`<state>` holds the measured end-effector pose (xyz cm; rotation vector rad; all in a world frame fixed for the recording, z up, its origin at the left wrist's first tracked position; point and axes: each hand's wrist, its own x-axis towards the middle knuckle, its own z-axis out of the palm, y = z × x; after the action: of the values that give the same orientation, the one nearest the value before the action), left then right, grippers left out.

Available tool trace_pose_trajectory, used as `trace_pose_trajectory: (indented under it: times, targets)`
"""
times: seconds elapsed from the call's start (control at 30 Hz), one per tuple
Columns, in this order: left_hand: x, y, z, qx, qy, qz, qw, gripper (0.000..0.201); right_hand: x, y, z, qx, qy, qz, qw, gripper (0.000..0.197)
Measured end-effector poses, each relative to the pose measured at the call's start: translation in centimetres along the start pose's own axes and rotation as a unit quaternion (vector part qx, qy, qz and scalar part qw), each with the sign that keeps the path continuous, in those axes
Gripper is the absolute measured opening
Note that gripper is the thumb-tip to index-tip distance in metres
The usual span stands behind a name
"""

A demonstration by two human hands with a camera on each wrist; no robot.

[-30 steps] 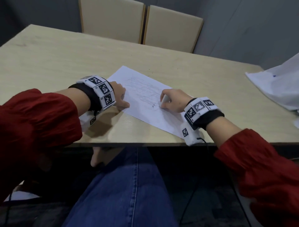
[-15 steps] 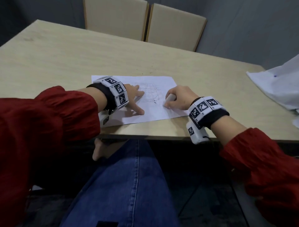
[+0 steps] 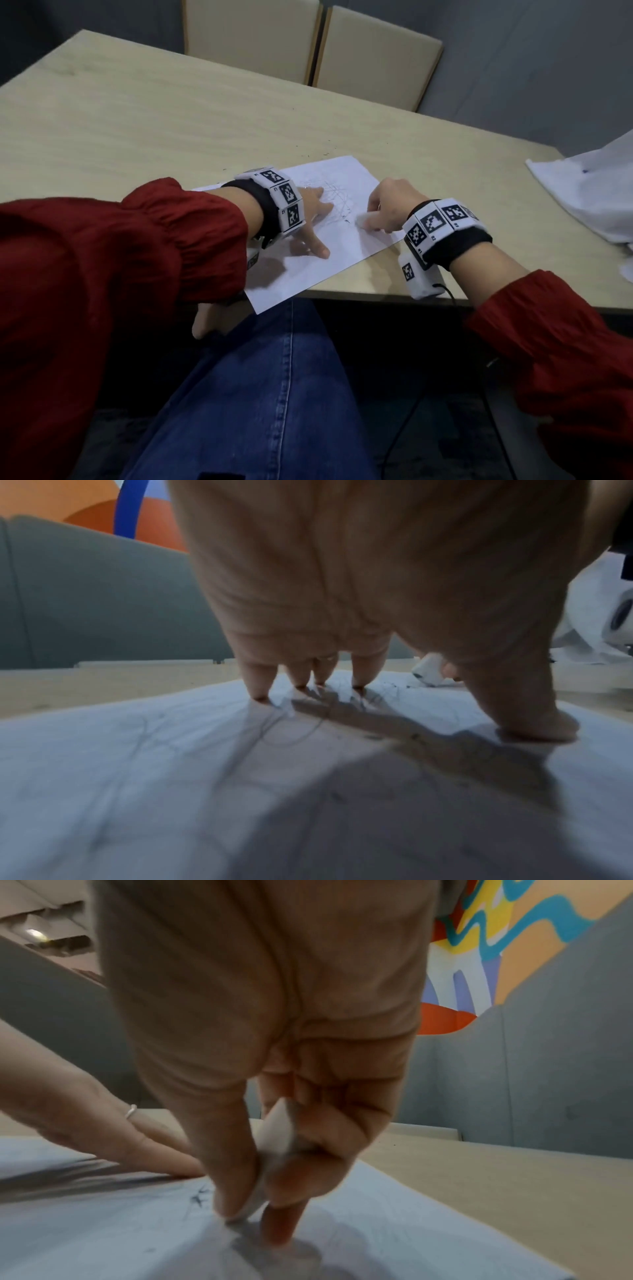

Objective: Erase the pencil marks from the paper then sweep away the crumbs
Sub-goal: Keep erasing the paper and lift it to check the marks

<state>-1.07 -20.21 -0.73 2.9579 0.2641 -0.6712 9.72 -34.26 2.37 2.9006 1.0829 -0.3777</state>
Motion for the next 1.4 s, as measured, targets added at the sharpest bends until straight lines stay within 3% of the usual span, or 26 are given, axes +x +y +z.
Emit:
trace_pose_trajectory:
  times: [0.17,0.43,0.57,0.7,0.87,1.0,1.17,1.3,1.4]
  targets:
    - [0.4,0.0,0.9,-0.007,-0.006,0.017,1.000,0.116,0.1,-1.2,1.1,-0.010,-0.039,-0.045,0.998,0.026]
    - [1.0,-0.7,0.8,-0.017,-0.010,0.033,0.999,0.125,0.1,-0.8,1.6,-0.078,0.067,-0.027,0.994,0.018]
    - [1.2,-1.0,1.2,-0.011,-0.006,0.035,0.999,0.127,-1.0,-1.9,3.0,-0.056,0.025,-0.084,0.995,0.019]
    - [1.2,-0.9,1.2,-0.010,0.002,0.032,0.999,0.128,0.1,-0.4,2.0,-0.067,0.064,-0.034,0.995,0.022]
    - [1.1,-0.9,1.2,-0.003,0.005,0.034,0.999,0.128,-1.0,-1.6,3.1,-0.040,0.024,-0.083,0.995,0.024]
    - [1.0,-0.7,0.9,-0.004,0.000,0.034,0.999,0.130,0.5,0.6,1.5,-0.053,0.070,-0.005,0.996,0.024]
    - [0.9,-0.8,1.0,-0.005,0.001,0.033,0.999,0.130,-1.2,-2.1,3.1,-0.017,0.017,-0.093,0.995,0.025]
    - [0.7,-0.6,0.8,-0.012,-0.001,0.035,0.999,0.130,0.5,-0.3,1.9,-0.017,0.063,-0.027,0.998,0.022]
    - [0.8,-0.6,0.8,0.000,-0.001,0.034,0.999,0.132,-0.1,-1.4,2.2,-0.012,0.022,-0.093,0.995,0.026]
